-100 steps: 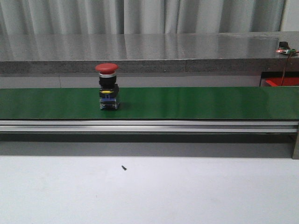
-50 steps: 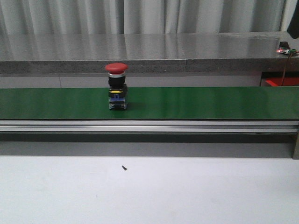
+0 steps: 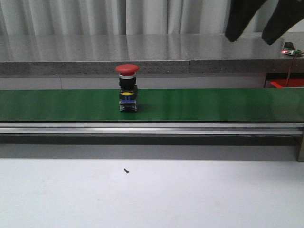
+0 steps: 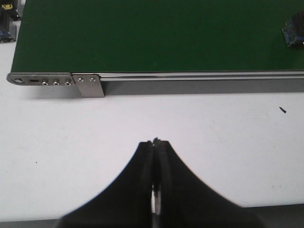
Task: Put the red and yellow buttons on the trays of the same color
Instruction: 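Move the right gripper back over the red button on the belt, then lower the right gripper and grasp the red button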
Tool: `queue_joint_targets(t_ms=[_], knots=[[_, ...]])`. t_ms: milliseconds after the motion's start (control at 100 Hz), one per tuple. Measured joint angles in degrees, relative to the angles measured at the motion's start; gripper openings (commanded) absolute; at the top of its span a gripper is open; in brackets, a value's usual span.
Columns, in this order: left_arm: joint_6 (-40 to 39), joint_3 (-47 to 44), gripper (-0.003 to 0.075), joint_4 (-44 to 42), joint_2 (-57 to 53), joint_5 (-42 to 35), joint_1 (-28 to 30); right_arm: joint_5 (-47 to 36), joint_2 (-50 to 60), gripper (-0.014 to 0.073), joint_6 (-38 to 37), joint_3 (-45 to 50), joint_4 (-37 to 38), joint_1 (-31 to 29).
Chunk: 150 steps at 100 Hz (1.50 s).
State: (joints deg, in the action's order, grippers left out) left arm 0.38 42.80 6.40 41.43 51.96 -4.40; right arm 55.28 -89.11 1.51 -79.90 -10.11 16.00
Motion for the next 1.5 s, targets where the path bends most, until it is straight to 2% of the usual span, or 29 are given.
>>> queue_joint_targets(t_ms=[170,350,1000,1500], knots=[[0.0,0.0,-0.002,0.0,0.0,0.0,0.0,0.0,-3.68,0.0541,0.0,-3.72,0.27,3.09],[0.0,0.0,-0.002,0.0,0.0,0.0,0.0,0.48,-7.13,0.0666,1.37,-8.16,0.41,5.72],[0.0,0.0,-0.002,0.0,0.0,0.0,0.0,7.73,-22.07,0.0664,1.86,-26.89,0.22,12.05],[0.0,0.0,-0.002,0.0,0.0,0.0,0.0,9.34,-26.26,0.0664,1.95,-28.29,-0.56,12.54]])
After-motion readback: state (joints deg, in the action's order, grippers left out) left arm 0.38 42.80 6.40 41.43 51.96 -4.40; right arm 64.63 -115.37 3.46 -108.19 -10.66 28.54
